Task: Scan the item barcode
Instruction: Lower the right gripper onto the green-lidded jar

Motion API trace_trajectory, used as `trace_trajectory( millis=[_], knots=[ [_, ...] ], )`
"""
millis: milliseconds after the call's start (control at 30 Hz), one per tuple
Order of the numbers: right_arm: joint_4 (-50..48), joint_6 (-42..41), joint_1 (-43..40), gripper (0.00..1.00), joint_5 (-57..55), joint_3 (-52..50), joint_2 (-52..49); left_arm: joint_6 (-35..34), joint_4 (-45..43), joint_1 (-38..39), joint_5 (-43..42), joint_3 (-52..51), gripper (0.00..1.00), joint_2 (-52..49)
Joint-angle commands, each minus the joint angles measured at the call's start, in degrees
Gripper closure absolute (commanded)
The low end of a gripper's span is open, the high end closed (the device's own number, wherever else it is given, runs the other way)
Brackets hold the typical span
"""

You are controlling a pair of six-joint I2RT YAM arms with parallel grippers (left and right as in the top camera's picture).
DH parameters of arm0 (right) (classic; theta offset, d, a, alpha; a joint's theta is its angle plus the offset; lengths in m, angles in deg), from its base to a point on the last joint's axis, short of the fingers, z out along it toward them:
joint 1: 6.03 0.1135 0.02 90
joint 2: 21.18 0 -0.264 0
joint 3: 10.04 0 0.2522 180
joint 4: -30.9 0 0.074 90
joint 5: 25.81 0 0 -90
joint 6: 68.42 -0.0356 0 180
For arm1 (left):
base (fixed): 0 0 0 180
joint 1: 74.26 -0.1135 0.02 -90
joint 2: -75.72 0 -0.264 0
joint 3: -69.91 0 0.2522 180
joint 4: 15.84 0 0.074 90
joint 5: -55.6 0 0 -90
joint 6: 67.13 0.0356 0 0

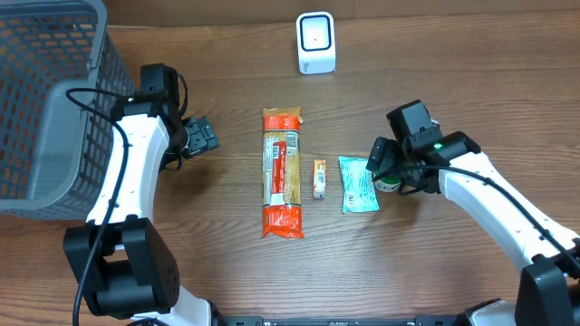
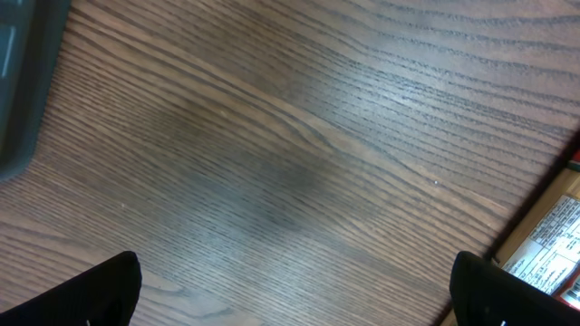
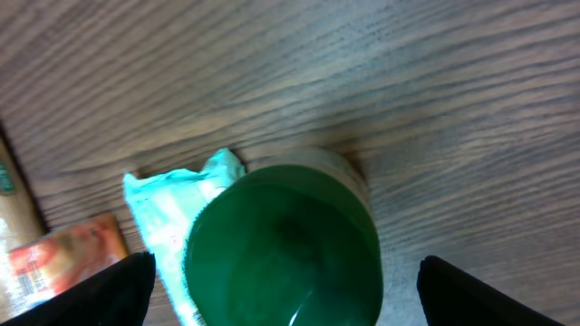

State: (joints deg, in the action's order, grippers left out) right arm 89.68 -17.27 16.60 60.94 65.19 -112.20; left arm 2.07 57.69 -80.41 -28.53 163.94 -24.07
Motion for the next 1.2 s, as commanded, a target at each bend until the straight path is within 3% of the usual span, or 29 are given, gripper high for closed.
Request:
trace_trajectory(
  millis=[0,133,300,700,967,1167],
  knots=[
    [-2.16,-0.37,0.17,0.09,-1.22,-2.29,0.35,0.68,-0.07,-0.20,0.50,0.44,0.00,0.13],
    [-2.14,-0.09,0.17,0.18,-1.25,-2.54,0.35,0.68,-0.07,-0.20,0.50,0.44,0.00,0.13],
    [-2.12,2.60,0.17,0.20,-1.79,-2.54,0.35,0.68,-0.07,-0.20,0.50,0.44,0.00,0.13],
    [0.24,18.32,0.17,0.28,-9.51,-2.56,0.35,0.68,-0.07,-0.20,0.52,0.44,0.00,0.13],
    [1.36,9.38,0.17,0.23,-8.50,-2.62,0.35,0.68,-0.07,-0.20,0.52,0.44,0.00,0.13],
    [2.08,8.76,0.17,0.23,-8.44,-2.73,0.35,0.68,-0.07,-0.20,0.50,0.46,0.00,0.13]
  ],
)
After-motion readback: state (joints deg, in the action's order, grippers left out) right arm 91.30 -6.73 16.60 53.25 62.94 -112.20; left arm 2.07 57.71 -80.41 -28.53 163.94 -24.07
